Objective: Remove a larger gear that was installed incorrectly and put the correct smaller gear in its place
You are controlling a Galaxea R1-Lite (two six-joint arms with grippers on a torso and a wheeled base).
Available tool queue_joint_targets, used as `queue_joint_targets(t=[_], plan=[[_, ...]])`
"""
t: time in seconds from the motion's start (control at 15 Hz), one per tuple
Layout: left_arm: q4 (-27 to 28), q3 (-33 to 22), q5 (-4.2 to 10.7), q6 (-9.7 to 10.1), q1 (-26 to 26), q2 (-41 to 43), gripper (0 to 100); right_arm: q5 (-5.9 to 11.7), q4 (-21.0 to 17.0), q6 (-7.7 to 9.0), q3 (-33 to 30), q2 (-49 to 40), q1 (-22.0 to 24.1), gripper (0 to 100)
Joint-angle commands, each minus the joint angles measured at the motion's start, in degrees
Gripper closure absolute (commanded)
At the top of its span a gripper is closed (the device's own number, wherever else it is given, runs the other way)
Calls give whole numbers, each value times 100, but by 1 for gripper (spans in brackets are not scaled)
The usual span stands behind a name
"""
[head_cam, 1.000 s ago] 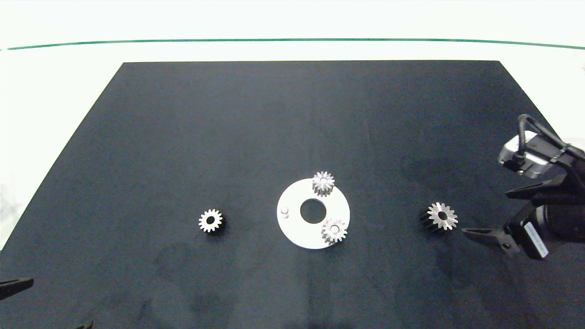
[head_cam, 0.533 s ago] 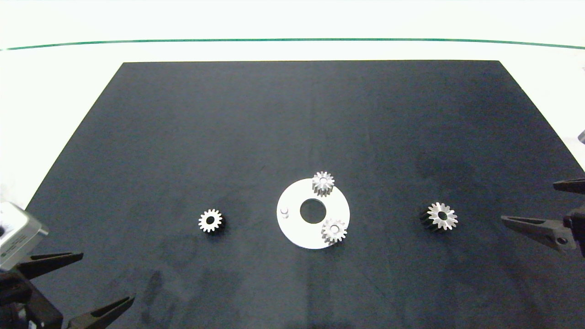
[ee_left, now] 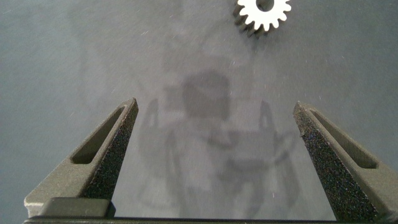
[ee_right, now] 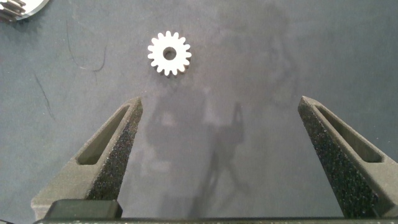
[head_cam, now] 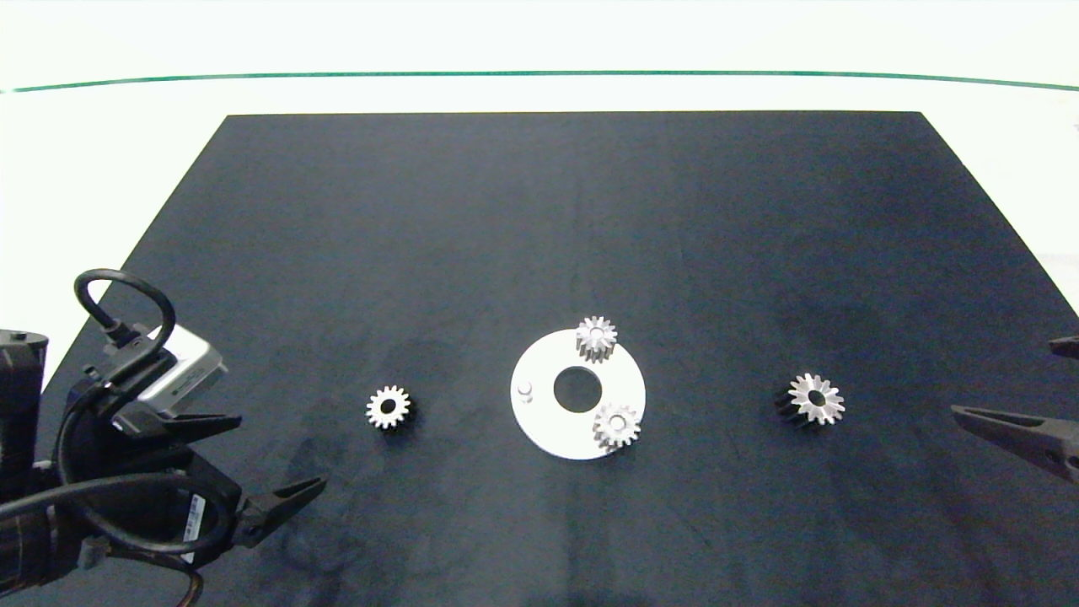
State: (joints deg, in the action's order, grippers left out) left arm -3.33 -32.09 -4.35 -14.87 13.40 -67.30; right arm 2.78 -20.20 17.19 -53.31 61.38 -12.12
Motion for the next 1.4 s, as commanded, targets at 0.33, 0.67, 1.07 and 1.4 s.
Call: queue_joint_targets(t=[0.33,0.67,1.07,1.4], plan=[[-678,-70,655,-16,752,-837,0,3,-10,13,14,-82,-1,0],[-1047,-193,980,-95,1025,-1250,0,-5,-10,4,49,-100,-1,0],[-1073,-465,1191,-60,1420,-1575,0,-14,-10,-58,66,-135,-1,0],[-1073,-720,1191,-60,1411,-1848,0,-67,-10,-58,101,-179,-1,0]])
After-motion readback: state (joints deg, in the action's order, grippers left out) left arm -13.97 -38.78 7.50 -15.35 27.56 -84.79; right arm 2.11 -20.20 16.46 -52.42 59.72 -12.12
